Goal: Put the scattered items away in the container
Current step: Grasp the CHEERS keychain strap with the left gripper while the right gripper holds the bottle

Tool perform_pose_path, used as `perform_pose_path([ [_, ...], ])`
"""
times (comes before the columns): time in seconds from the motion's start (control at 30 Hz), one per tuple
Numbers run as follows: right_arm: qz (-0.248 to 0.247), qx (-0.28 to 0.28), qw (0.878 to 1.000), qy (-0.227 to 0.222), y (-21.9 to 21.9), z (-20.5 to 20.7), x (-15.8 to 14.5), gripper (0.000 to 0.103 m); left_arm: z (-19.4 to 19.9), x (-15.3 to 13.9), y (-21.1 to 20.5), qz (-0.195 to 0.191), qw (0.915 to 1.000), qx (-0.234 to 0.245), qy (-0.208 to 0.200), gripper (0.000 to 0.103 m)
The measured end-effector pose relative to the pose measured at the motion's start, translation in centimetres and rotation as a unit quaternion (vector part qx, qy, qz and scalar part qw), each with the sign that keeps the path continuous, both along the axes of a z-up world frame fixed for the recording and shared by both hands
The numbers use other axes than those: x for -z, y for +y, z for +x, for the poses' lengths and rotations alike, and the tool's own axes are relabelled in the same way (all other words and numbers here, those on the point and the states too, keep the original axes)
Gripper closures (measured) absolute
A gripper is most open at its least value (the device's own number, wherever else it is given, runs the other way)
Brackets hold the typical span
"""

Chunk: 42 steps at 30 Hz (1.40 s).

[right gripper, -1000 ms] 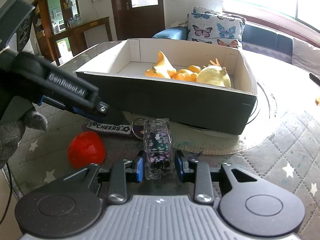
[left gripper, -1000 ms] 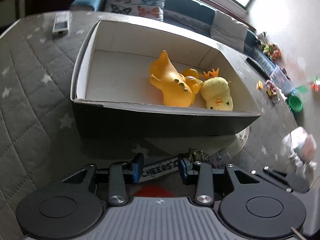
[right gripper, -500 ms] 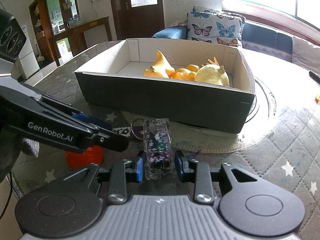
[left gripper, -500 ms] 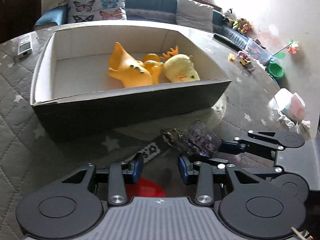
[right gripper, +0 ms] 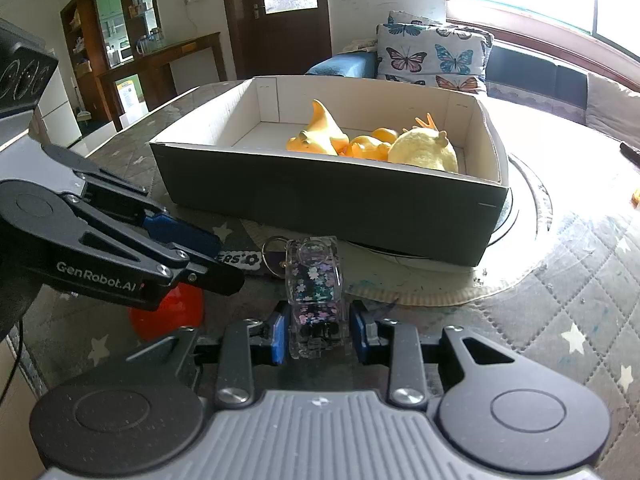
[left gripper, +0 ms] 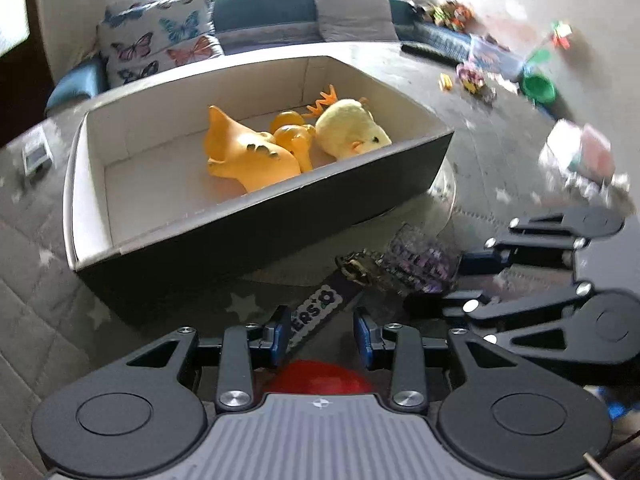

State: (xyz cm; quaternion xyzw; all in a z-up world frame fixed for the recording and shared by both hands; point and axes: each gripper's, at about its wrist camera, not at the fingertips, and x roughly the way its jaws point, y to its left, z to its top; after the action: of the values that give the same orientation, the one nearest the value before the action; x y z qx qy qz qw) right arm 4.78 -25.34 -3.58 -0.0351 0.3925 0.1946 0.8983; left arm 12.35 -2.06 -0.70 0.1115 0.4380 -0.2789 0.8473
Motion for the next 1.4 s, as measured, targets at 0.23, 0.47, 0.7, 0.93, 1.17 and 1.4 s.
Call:
perform_pose_path([
  [0.23, -0.002, -0.001, 1.0, 0.0, 0.1, 0.0, 0.0, 0.072, 0.9, 0.3, -0.6, 0.048, 0.9973, 0.056, -0.003, 0.065],
  [0.47, -0.004, 0.002, 1.0, -0.001, 0.1, 0.2, 0.0, 0.071, 1.6, 0.4, -0.9, 0.05, 0.9957, 0.077, 0.009, 0.066],
  [0.7, -0.009, 0.009, 1.0, -0.005, -0.1, 0.2, 0.0, 0.073, 1.3, 0.3, -0.7, -0.011, 0.9983, 0.045, 0.034, 0.077],
  [0.93, -0.012, 0.026, 1.0, -0.005, -1.4, 0.1, 0.1, 0.072, 1.1, 0.7, -0.9, -0.089, 0.993, -0.021, 0.075, 0.079],
  [1.17, -0.004, 0.033, 0.999, -0.011, -1.7, 0.3, 0.3, 0.072, 1.4, 1.1, -0.5, -0.143, 0.9814, -0.077, 0.103, 0.078],
  [1.4, -0.006, 0.042, 0.999, -0.02, -1.6, 0.0, 0.4, 0.073, 1.0, 1.8, -0.6, -0.204, 0.9634, -0.11, 0.135, 0.079],
])
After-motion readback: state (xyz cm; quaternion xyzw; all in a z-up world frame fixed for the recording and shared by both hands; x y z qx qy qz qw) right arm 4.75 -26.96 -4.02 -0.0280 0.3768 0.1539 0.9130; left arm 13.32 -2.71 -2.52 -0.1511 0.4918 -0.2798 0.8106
